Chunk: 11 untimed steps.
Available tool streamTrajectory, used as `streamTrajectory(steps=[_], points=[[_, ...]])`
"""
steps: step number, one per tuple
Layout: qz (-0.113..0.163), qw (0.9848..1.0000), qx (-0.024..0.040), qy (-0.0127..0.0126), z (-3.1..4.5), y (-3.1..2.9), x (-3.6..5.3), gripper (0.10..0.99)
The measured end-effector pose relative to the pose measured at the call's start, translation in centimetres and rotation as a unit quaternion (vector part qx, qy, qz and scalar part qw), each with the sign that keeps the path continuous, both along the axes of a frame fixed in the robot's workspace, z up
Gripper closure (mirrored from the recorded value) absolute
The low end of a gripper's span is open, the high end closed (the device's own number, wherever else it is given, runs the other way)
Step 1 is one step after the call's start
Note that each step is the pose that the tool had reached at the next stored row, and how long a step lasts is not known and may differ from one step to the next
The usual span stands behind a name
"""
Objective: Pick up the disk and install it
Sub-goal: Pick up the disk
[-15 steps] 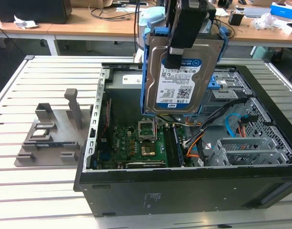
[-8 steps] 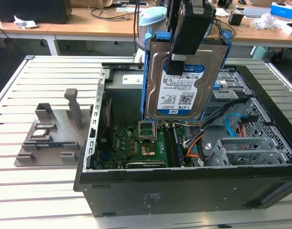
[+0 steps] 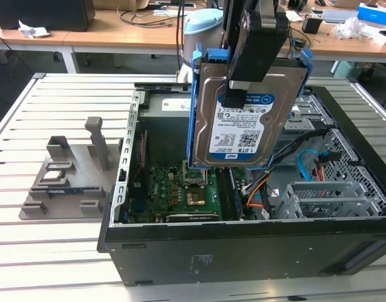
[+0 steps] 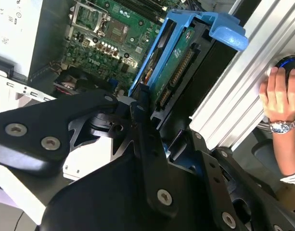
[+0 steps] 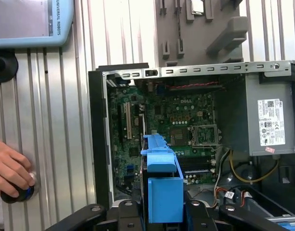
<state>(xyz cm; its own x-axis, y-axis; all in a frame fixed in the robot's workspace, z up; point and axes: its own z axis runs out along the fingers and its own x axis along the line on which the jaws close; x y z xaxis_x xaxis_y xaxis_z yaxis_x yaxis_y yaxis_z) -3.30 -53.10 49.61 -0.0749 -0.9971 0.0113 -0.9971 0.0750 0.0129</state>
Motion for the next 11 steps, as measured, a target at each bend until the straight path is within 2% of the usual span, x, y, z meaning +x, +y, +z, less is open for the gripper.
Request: streamTrajectory(steps=[11], points=[[0.000,1.0000,0.0000,0.0000,-0.02,-2.16,0.00,0.722]])
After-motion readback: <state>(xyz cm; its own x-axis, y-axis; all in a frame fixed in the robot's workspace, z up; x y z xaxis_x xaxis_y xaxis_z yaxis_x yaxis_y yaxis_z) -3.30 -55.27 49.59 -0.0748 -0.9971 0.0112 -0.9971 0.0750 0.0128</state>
